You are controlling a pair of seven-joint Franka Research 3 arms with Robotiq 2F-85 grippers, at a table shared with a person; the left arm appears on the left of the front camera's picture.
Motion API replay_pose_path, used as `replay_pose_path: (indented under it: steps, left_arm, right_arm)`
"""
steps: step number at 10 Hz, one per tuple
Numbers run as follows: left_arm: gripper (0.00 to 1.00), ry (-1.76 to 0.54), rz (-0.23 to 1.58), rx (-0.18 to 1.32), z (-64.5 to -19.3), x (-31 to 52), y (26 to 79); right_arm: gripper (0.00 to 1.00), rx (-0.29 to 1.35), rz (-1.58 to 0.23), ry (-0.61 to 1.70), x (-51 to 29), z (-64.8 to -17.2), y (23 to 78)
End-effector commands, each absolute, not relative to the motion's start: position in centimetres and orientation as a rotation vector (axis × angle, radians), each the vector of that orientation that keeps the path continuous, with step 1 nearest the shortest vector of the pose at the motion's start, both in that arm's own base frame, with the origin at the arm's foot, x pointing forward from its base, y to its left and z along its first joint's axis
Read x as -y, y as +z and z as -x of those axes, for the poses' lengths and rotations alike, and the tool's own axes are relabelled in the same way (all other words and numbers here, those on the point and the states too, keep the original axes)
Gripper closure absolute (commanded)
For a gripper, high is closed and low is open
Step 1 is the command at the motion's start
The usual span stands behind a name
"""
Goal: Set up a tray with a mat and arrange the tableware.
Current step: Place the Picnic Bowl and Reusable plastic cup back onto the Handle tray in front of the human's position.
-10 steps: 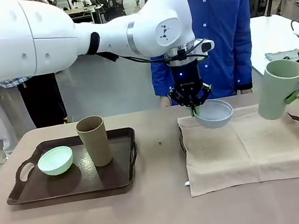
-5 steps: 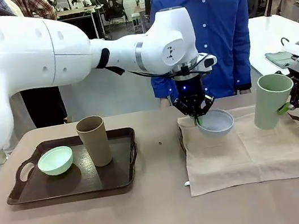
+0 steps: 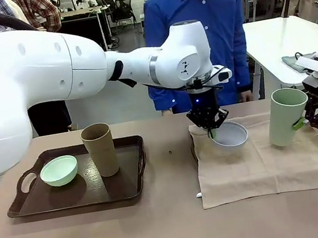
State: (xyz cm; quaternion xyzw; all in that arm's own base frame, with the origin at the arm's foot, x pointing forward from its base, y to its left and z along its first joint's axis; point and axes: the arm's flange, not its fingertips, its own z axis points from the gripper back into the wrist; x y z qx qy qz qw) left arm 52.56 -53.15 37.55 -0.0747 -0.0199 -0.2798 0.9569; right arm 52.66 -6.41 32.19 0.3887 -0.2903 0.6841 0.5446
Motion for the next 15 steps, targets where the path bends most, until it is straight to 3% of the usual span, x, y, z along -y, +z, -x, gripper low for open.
replay_pose_path:
  steps: [1, 8, 9, 10, 11, 12, 13, 14, 15]
  left_arm:
    - [0.96, -0.585, 0.173, 0.052, -53.7, 53.8, 37.4]
    - [0.96, -0.607, 0.181, 0.017, -54.7, 54.2, 35.1]
    - [0.96, -0.606, 0.183, 0.017, -54.6, 54.2, 35.0]
    - [0.36, -0.605, 0.179, 0.014, -54.5, 54.2, 35.1]
    - [0.36, -0.598, 0.171, 0.013, -54.3, 54.1, 35.2]
    - [0.00, -0.593, 0.169, 0.011, -54.1, 53.9, 35.4]
    - [0.34, -0.607, 0.179, -0.008, -53.7, 53.6, 35.6]
    - [0.00, -0.602, 0.202, -0.027, -53.1, 53.0, 36.2]
    - [0.14, -0.594, 0.236, -0.038, -52.5, 52.0, 37.0]
  right_arm:
    - [0.14, 0.704, -0.944, 1.586, 6.4, -53.6, 32.2]
    - [0.14, 0.693, -0.964, 1.567, 6.6, -54.1, 30.7]
    - [0.00, 0.689, -0.967, 1.563, 6.7, -54.0, 30.6]
    - [0.00, 0.680, -0.968, 1.558, 6.7, -54.0, 30.6]
    - [0.00, 0.656, -0.940, 1.543, 6.7, -53.8, 30.7]
    - [0.00, 0.624, -0.883, 1.509, 6.8, -53.7, 31.1]
    - [0.00, 0.611, -0.835, 1.502, 7.0, -53.3, 31.6]
    - [0.00, 0.602, -0.798, 1.501, 7.2, -52.7, 32.2]
    - [0.00, 0.587, -0.776, 1.501, 8.0, -52.1, 32.7]
